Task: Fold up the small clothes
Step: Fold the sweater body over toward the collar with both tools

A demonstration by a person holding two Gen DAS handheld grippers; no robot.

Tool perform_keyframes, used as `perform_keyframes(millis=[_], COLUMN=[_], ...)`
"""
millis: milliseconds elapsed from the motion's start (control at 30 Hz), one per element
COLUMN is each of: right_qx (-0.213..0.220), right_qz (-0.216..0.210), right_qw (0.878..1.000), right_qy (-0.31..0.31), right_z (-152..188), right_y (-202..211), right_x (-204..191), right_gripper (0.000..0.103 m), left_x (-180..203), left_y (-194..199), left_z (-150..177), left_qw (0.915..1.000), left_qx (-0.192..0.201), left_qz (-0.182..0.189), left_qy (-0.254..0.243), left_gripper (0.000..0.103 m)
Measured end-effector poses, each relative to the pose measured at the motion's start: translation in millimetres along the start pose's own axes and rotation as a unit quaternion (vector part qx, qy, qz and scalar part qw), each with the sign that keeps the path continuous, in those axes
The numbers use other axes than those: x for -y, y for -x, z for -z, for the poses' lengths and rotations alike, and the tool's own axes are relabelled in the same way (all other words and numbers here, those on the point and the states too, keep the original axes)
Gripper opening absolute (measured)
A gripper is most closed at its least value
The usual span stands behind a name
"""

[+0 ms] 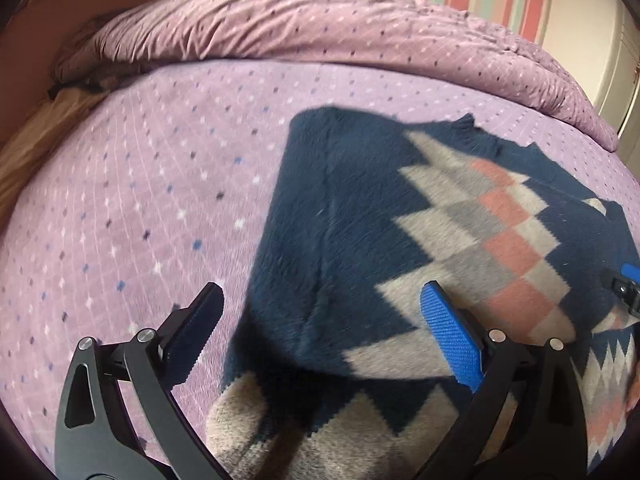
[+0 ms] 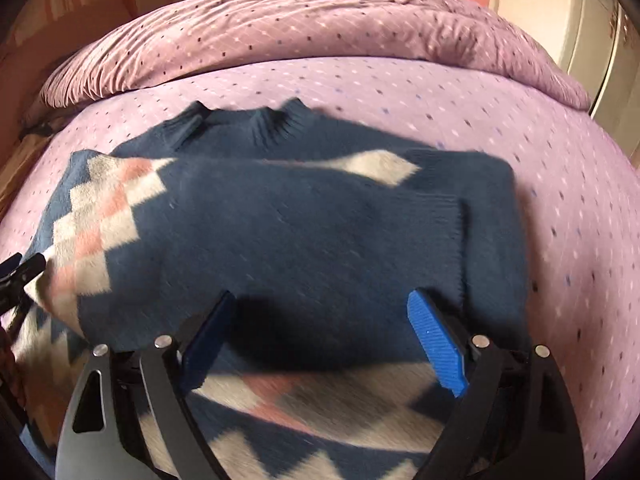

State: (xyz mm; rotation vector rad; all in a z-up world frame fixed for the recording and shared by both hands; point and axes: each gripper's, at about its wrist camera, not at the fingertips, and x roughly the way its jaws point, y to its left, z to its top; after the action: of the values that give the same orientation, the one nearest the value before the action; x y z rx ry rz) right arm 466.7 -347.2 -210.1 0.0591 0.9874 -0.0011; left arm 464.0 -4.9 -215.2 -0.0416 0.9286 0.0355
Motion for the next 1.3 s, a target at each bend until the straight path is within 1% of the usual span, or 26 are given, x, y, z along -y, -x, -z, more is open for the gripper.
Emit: perform_keyframes(millis=[33,67,133,200,233,300,367,467,567,633,667,700,767,800,867,933,1033,1100,1200,1300], right_qx=[0.001,0.003,0.002,0.007,0.016,0.036,0.054,0.078,0.090,0.092,0.095,0.097,0.098,0.098,0.098,0.099,0.096,0.094,0.080,0.067], right_qz=[-0.007,-0.004,0.001,0.001,0.000,0.000,0.002,0.005,0.019,0.016,0.017,0.017,0.018,0.018,0.019,0.021,0.022,0.024,0.020,0.021], right_qw=[1.000,1.000,1.000,1.000,1.000,0.999,0.999,0.997,0.996,0.995,0.995,0.995,0.995,0.995,0.995,0.995,0.995,0.995,0.996,0.997], right_qy=[0.000,0.005,0.011,0.003,-0.002,-0.002,0.002,0.007,0.017,0.019,0.017,0.017,0.015,0.014,0.012,0.007,0.000,-0.005,-0.019,-0.025], right_z=[4,5,5,5,5,8,16,37,66,87,102,110,139,148,175,203,237,261,290,307], right_y=[2,4,11,18,28,46,72,111,148,171,185,192,214,219,234,247,261,270,273,269], right_x=[5,6,8,8,11,12,17,27,35,40,43,45,46,47,45,42,38,38,43,46], right_gripper=[0.088,0.088,0.088,0.088,0.088,0.091,0.091,0.091,0.091,0.091,0.091,0.091,0.091,0.091,0.091,0.091,0.091,0.091,0.091,0.091], left_x=[-1,-3,-4,-5,-5,-6,-6,-13,-26,-38,-42,-47,-54,-59,-66,-75,-83,-88,-97,-103], left_y=[-3,-6,-8,-3,1,20,39,83,133,165,174,192,213,226,243,262,279,285,292,294], left_z=[1,3,3,1,1,2,4,16,41,63,69,84,102,115,135,163,197,215,241,259], left_qw=[1.0000,0.9999,0.9998,0.9998,0.9998,0.9994,0.9988,0.9967,0.9931,0.9902,0.9893,0.9874,0.9851,0.9843,0.9841,0.9838,0.9841,0.9843,0.9868,0.9881], left_qx=[-0.006,-0.014,-0.018,-0.014,-0.010,0.009,0.026,0.063,0.103,0.124,0.130,0.141,0.155,0.160,0.165,0.171,0.172,0.170,0.158,0.151], left_qz=[0.001,0.003,0.006,0.011,0.017,0.033,0.040,0.048,0.037,0.030,0.027,0.023,0.016,0.018,0.014,0.015,0.010,0.002,0.006,0.003], left_qy=[0.000,0.000,0.002,0.004,0.005,0.004,-0.004,-0.021,-0.042,-0.057,-0.061,-0.069,-0.072,-0.072,-0.066,-0.050,-0.043,-0.045,-0.032,-0.026], left_gripper=[0.099,0.099,0.099,0.099,0.098,0.098,0.098,0.098,0.099,0.099,0.100,0.100,0.100,0.100,0.100,0.100,0.100,0.100,0.100,0.100])
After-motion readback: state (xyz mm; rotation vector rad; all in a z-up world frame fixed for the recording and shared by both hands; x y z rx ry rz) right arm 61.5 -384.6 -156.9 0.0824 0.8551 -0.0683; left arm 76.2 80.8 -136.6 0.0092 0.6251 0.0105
